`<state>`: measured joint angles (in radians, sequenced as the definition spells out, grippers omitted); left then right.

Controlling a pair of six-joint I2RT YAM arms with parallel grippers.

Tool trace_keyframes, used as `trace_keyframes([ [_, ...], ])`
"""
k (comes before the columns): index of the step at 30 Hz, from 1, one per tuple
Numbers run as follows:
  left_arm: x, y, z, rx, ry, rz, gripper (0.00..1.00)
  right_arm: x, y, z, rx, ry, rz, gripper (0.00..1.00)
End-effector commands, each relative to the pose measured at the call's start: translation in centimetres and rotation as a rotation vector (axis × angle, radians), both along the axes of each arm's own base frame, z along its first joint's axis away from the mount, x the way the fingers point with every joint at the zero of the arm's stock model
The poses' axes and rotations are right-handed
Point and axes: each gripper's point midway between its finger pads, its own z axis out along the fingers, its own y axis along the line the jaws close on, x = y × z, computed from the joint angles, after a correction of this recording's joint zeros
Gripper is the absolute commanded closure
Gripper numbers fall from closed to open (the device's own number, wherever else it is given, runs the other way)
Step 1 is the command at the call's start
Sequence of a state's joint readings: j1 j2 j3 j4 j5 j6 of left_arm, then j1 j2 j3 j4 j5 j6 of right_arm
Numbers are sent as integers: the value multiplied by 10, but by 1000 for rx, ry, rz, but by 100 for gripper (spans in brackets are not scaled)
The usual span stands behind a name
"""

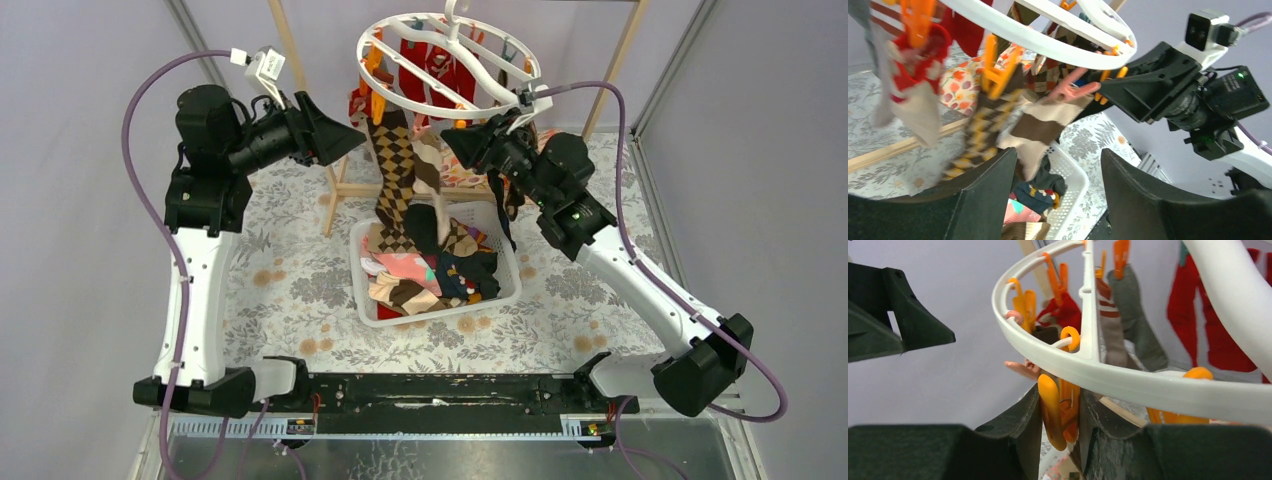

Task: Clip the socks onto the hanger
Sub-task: Rotate the hanger at the clothesline.

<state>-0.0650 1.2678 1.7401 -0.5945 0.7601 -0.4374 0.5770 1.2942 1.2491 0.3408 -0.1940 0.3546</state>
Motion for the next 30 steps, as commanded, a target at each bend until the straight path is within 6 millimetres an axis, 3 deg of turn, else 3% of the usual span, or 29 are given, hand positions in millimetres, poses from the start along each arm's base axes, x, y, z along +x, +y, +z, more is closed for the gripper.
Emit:
trace_keyframes([
  [1, -34, -15, 11, -16, -10, -112, 27, -6, 10, 42, 42, -36, -57, 74],
  [6, -42, -48, -11, 24, 10, -208, 24, -9, 40, 40, 19, 44, -14, 73],
  [12, -40, -90, -43, 57, 41, -315, 26, -22, 52, 43, 59, 84, 62, 65],
  [17, -20, -102, -41, 62, -14, -362, 26, -31, 54, 41, 82, 131, 103, 58],
  [21, -16, -100, -13, -65, -84, -413, 24, -39, 53, 41, 109, 138, 128, 53],
  [24, -14, -97, -6, -149, -158, -464, 18, -41, 52, 39, 120, 147, 131, 51],
  [30, 20, -97, -22, -96, -171, -397, 21, -40, 43, 42, 140, 136, 90, 51],
])
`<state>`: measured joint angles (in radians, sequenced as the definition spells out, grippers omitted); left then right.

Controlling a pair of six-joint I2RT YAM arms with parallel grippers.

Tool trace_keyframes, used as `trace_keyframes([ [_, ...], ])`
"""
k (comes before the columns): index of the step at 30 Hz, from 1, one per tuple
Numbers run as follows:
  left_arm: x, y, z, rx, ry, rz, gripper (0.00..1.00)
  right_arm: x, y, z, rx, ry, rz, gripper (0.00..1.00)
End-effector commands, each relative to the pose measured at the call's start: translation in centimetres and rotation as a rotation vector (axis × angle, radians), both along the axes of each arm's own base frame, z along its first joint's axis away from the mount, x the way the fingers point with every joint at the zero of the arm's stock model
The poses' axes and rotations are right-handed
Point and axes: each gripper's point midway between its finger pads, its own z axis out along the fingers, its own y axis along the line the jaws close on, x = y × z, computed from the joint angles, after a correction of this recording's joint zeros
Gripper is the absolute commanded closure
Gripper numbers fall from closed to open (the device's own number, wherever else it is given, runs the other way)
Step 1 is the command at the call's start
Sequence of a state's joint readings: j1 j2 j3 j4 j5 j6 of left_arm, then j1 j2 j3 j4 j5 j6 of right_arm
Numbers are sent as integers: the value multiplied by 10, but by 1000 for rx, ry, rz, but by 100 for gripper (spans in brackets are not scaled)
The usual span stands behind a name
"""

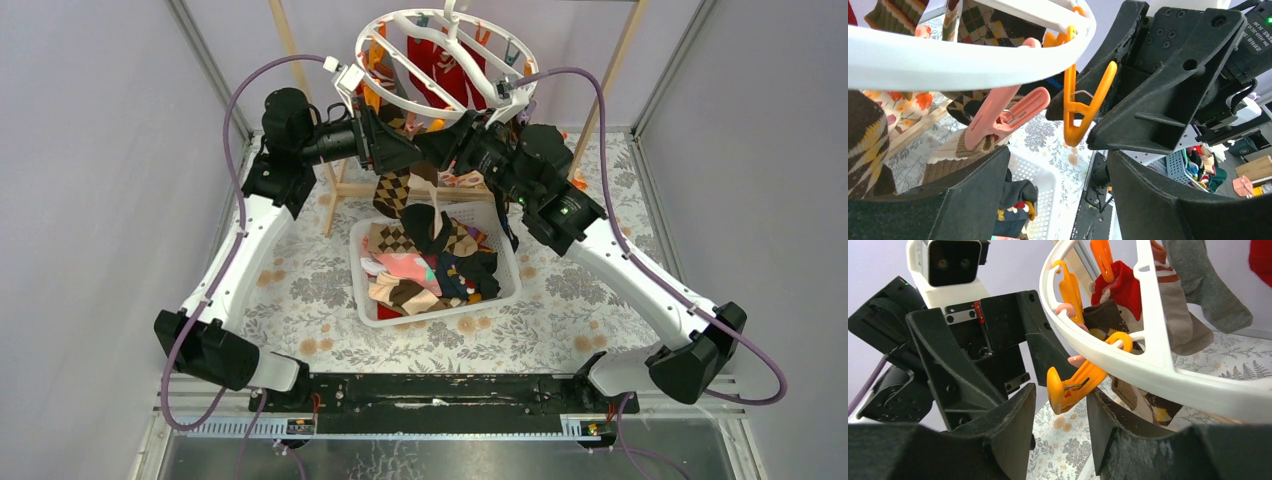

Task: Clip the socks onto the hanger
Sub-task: Rotate the hanger at the clothesline.

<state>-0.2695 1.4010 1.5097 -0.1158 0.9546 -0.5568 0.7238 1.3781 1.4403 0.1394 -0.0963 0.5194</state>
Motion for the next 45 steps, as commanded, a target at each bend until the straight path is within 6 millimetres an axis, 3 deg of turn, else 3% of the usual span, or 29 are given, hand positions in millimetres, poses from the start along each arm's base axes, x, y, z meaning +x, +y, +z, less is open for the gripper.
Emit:
trace_keyframes([
  [1, 17, -1, 23, -24, -163, 25, 22, -15, -10, 30, 76, -64, 0, 52],
  [7, 54, 9, 16, 33, -195, 200, 29, -19, -24, 29, 99, -88, -43, 53],
  [17, 83, 13, 7, 65, -161, 291, 28, -21, -40, 16, 113, -128, -93, 55],
  [21, 90, 18, 2, 88, -173, 329, 29, -17, -58, 10, 115, -114, -145, 55],
  [28, 90, 21, -3, 105, -159, 343, 30, -17, -86, -13, 193, -117, -123, 48],
  [40, 76, 24, 3, 104, -155, 337, 29, 7, -88, -18, 298, -233, -227, 36],
  [45, 72, 25, 2, 113, -155, 339, 29, 13, -75, -21, 242, -336, -320, 38],
])
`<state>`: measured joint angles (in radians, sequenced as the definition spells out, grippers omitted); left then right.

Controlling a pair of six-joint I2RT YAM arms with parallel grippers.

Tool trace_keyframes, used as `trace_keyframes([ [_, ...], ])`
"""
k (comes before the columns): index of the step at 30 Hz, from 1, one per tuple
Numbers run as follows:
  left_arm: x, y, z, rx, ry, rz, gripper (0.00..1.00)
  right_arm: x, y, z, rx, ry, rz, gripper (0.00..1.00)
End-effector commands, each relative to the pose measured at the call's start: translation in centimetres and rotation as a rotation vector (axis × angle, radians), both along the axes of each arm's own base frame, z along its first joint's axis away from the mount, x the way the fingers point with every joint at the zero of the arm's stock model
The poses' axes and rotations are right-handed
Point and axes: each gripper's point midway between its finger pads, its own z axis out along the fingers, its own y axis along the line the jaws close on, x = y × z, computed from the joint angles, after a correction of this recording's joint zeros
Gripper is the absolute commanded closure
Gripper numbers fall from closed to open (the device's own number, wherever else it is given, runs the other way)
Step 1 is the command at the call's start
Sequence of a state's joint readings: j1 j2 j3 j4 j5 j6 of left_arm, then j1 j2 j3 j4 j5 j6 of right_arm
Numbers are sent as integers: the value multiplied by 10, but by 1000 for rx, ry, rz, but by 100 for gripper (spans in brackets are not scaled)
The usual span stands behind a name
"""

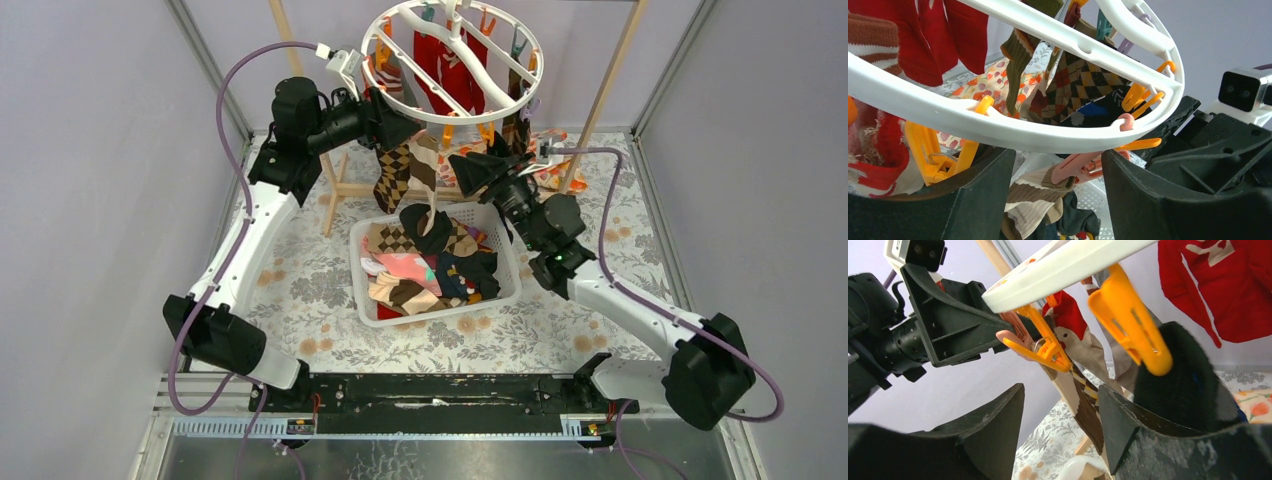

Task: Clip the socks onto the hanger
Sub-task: Rotate the hanger at the clothesline, then open the clamp at the hanger.

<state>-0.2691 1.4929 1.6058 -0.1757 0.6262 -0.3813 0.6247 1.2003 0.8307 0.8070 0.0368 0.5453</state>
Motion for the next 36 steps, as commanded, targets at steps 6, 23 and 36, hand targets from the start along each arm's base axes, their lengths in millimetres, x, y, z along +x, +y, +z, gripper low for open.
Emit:
trace_keyframes([
  [6, -13, 8, 20, 16, -64, 16, 29, 12, 3, 37, -54, -207, -289, 40],
  [23, -12, 13, 26, 19, -70, 26, 30, 32, 1, 50, -267, -299, -532, 57],
  [36, -7, 20, 30, -4, -62, 34, 30, 4, 0, 35, -267, -332, -409, 85],
])
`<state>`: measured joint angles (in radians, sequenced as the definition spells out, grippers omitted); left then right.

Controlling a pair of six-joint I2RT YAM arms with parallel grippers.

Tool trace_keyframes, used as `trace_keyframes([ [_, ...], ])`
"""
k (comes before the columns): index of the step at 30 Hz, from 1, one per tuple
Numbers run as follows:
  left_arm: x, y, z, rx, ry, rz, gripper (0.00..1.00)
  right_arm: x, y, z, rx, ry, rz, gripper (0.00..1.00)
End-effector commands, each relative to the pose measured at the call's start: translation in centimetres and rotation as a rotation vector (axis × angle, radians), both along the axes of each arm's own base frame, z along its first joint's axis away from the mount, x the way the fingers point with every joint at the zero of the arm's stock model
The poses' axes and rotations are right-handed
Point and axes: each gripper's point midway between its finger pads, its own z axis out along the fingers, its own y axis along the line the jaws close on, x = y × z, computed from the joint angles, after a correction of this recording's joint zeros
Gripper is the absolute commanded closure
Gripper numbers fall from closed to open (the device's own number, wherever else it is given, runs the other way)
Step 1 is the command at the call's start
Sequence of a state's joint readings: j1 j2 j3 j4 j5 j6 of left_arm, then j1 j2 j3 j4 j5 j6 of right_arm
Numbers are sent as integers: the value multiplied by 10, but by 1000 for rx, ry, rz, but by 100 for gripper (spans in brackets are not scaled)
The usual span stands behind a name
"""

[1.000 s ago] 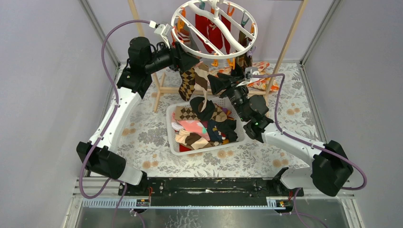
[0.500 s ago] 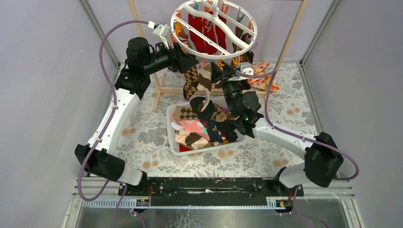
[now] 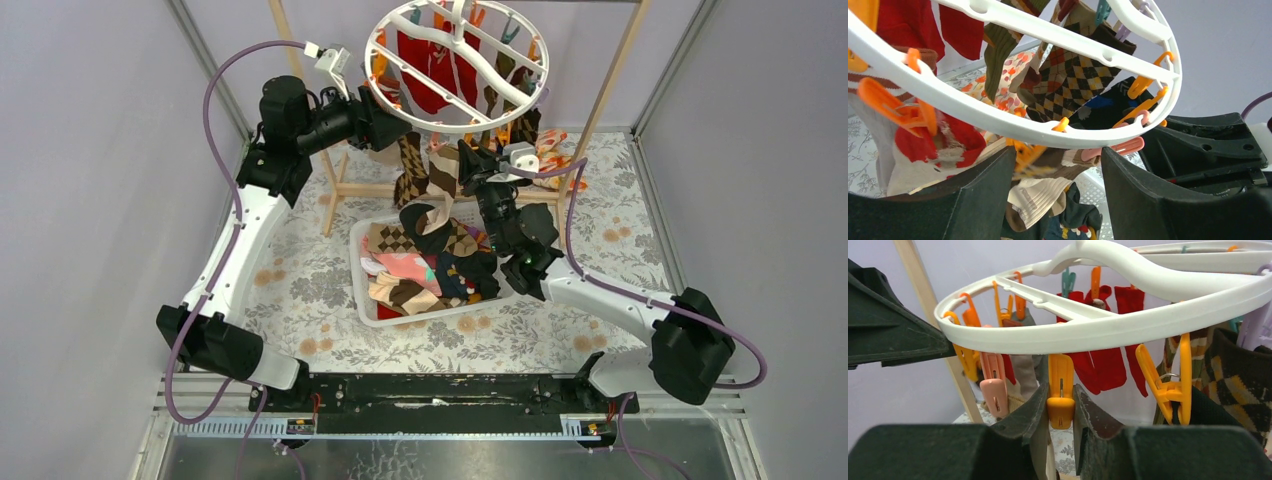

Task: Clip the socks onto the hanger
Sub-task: Open the clamp at the hanger.

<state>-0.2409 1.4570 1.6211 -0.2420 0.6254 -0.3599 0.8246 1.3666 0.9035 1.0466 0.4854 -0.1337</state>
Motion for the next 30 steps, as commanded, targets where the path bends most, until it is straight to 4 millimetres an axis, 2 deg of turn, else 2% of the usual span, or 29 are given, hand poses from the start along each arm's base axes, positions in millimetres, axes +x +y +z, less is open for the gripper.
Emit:
trace_keyframes([
  [1, 0, 5, 23, -23, -63, 6, 30, -23, 0, 28, 61, -83, 86, 85],
  [4, -1, 7, 25, -26, -65, 5, 30, -29, 4, 34, 77, -98, 130, 82],
  [9, -2, 8, 25, -30, -63, -1, 31, -31, 2, 40, 98, -102, 133, 69],
  [16, -10, 11, 30, -46, -55, -14, 31, -28, 5, 43, 88, -104, 132, 66],
  [19, -20, 13, 34, -57, -56, -29, 31, -27, 7, 42, 83, -100, 134, 69],
  [25, -39, 15, 41, -71, -55, -55, 31, -26, 11, 45, 90, -100, 149, 81],
  [30, -61, 11, 56, -117, -34, -105, 30, -29, 14, 47, 95, -76, 178, 88],
])
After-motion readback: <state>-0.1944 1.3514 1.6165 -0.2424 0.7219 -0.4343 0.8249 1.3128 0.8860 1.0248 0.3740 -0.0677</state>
